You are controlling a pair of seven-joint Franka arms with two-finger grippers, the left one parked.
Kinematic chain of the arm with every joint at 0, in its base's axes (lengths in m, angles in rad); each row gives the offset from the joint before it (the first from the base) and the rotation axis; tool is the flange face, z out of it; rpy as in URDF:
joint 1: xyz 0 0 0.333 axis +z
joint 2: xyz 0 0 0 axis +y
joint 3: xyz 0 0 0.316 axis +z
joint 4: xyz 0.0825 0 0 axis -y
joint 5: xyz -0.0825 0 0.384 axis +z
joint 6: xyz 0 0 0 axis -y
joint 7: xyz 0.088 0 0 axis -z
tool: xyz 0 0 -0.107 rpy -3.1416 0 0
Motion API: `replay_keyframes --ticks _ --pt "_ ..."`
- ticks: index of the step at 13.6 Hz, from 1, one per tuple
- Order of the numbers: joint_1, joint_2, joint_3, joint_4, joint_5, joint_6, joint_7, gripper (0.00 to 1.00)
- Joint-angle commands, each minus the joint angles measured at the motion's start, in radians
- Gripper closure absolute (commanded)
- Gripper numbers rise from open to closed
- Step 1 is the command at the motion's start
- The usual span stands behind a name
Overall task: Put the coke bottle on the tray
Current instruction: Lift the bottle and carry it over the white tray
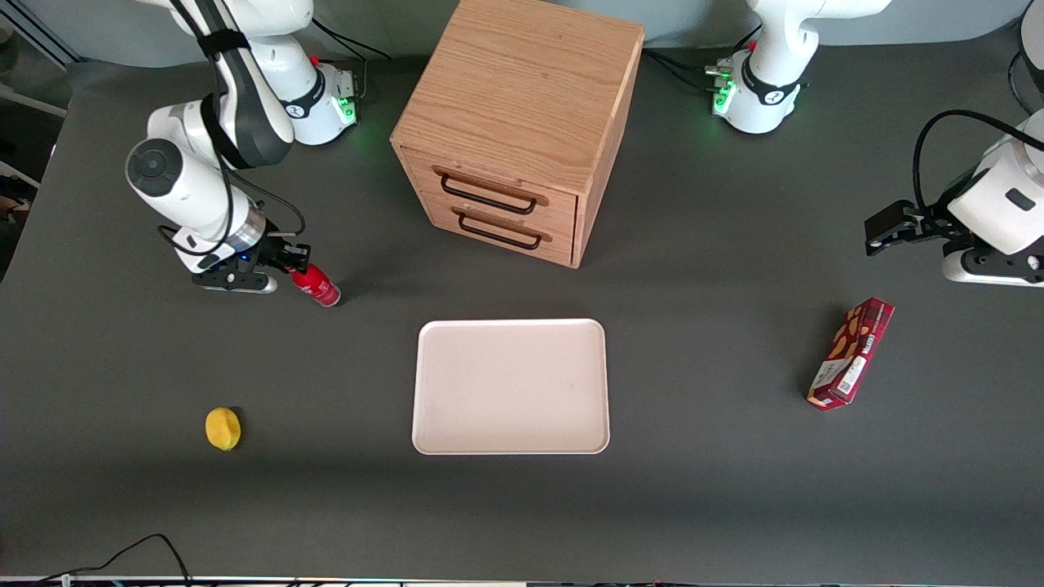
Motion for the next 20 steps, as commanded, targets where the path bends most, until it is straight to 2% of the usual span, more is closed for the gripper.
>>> replay_keyframes --ticks 1,3,5,6,8,10,11,13,16,20 --pt "0.002 -0.01 0.003 0.281 0.003 -0.308 0.008 1.0" --pt "0.021 0.039 0.008 0.494 0.003 -0.484 0.019 1.0" --pt "0.038 0.18 0.012 0.785 0.009 -0.661 0.098 1.0" --pt "0.044 0.279 0.038 0.931 0.014 -0.733 0.168 1.0" --pt "0.045 0.466 0.15 1.166 0.008 -0.787 0.361 1.0" --pt "0.077 0.615 0.202 1.277 0.002 -0.742 0.529 1.0" --pt "0.097 0.66 0.202 1.286 -0.014 -0.663 0.584 1.0" --pt "0.133 0.755 0.21 1.285 -0.101 -0.512 0.684 1.0" --pt "0.167 0.875 0.21 1.283 -0.175 -0.316 0.808 1.0" --pt "0.185 0.946 0.221 1.282 -0.284 -0.209 0.862 1.0"
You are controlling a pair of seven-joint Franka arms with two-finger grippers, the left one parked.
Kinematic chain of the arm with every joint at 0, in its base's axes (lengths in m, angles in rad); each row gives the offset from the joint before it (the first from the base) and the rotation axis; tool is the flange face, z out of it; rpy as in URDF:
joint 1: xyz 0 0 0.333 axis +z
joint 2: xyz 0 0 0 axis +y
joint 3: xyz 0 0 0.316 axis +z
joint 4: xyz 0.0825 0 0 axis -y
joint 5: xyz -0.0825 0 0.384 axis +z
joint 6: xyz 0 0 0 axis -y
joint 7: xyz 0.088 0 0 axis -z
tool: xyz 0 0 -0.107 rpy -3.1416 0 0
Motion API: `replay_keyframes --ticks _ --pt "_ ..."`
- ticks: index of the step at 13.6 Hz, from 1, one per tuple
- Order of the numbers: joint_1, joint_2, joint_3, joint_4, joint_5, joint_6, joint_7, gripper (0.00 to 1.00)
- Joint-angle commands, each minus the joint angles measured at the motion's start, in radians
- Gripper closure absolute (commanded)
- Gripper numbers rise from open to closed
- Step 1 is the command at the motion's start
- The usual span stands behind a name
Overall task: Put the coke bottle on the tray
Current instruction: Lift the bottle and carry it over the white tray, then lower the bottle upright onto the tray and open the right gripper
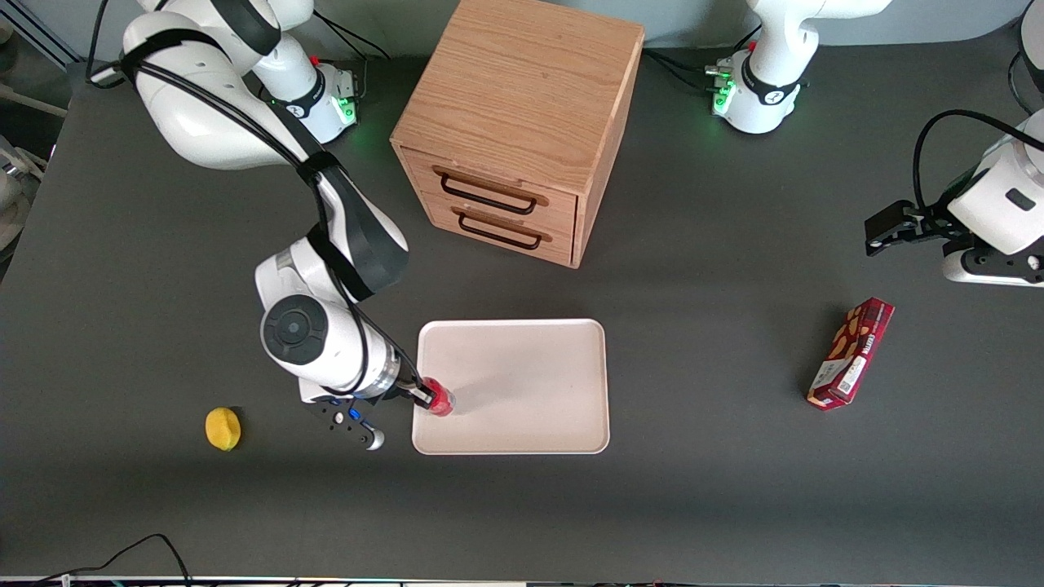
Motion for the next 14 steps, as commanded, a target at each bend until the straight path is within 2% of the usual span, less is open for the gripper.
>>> replay_keyframes --ticks 1,3,4,5,8,10,12,14 --pt "0.008 0.045 0.014 0.057 -0.071 0.019 0.044 1.0" --pt "0.008 0.056 0.014 0.057 -0.081 0.037 0.044 1.0" --pt "0.008 0.06 0.014 0.057 -0.081 0.043 0.044 0.59" --pt "0.008 0.06 0.014 0.057 -0.085 0.046 0.044 0.01" --pt "0.006 0.042 0.019 0.057 -0.093 0.03 0.041 0.0" --pt "-0.006 -0.054 0.052 0.057 -0.149 -0.141 0.022 0.0" --pt "-0.069 -0.181 0.173 0.044 -0.157 -0.315 -0.022 0.0" --pt "-0.109 -0.35 0.209 -0.033 -0.148 -0.459 -0.08 0.0"
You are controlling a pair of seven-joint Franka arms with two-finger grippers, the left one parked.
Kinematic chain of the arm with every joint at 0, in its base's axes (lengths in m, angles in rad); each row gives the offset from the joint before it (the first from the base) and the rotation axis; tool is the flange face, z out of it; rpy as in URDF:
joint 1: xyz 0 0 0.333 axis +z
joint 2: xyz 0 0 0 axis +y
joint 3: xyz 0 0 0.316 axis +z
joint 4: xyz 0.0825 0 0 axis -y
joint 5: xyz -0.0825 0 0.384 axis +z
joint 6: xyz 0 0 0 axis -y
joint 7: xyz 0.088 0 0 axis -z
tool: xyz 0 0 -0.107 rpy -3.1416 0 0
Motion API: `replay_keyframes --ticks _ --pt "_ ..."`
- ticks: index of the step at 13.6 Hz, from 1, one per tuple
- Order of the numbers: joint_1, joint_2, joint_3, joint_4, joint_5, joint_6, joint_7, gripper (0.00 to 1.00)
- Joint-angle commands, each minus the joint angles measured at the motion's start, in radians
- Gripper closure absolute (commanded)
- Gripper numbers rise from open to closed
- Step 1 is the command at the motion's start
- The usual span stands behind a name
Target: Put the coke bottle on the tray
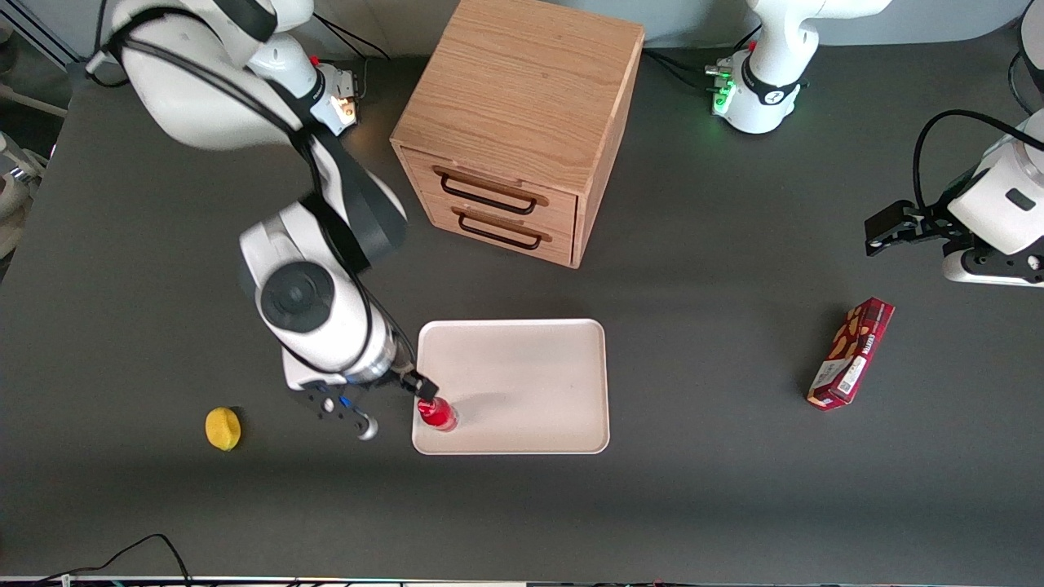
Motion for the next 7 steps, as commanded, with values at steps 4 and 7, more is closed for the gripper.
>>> replay_keyframes --ticks 4,7 --pt "-0.153 -0.567 -0.112 -0.305 0.242 -0.25 -0.395 0.0" --pt "-0.144 -0.859 -0.361 -0.622 0.384 -0.217 -0.687 0.0"
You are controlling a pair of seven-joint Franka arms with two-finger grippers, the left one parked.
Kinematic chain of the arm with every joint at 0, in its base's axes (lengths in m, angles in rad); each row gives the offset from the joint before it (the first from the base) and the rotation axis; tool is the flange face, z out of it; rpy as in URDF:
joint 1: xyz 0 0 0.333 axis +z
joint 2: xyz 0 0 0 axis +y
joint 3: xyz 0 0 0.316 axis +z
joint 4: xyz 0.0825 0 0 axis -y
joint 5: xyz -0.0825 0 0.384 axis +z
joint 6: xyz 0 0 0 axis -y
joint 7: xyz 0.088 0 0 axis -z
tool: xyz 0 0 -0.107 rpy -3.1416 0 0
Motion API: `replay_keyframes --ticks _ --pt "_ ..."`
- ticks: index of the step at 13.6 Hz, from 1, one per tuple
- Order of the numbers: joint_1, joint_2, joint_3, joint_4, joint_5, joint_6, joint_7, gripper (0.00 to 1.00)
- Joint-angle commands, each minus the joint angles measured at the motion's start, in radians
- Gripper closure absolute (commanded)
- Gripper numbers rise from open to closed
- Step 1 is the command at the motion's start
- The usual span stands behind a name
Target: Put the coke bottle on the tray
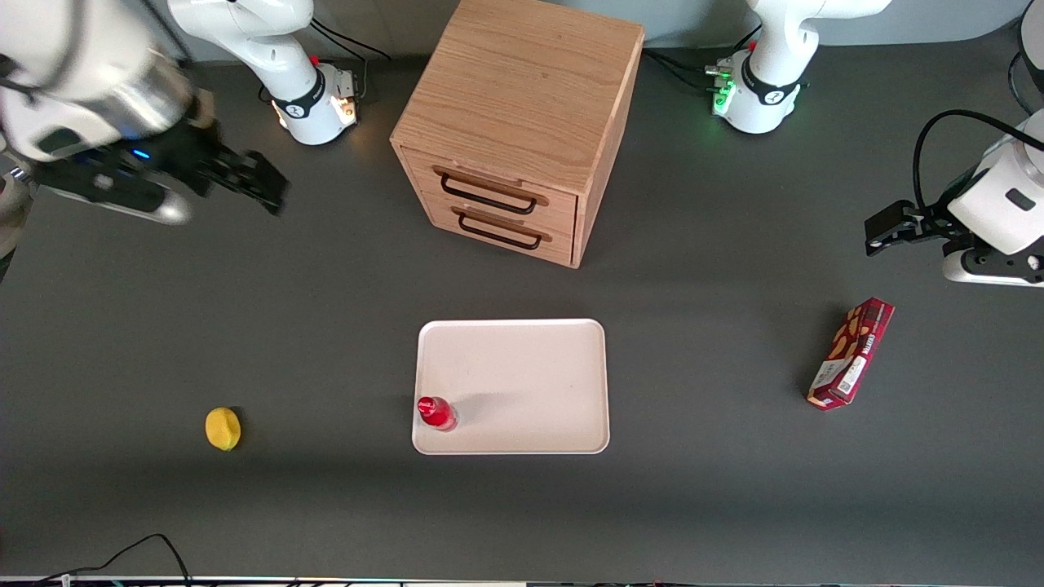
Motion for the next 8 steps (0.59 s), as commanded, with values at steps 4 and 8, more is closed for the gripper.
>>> replay_keyframes --ticks 4,8 --pt "-0.006 -0.488 -0.18 -0.705 0.067 0.263 -0.243 0.0" --pt "-0.006 -0.417 -0.183 -0.593 0.072 0.208 -0.227 0.0"
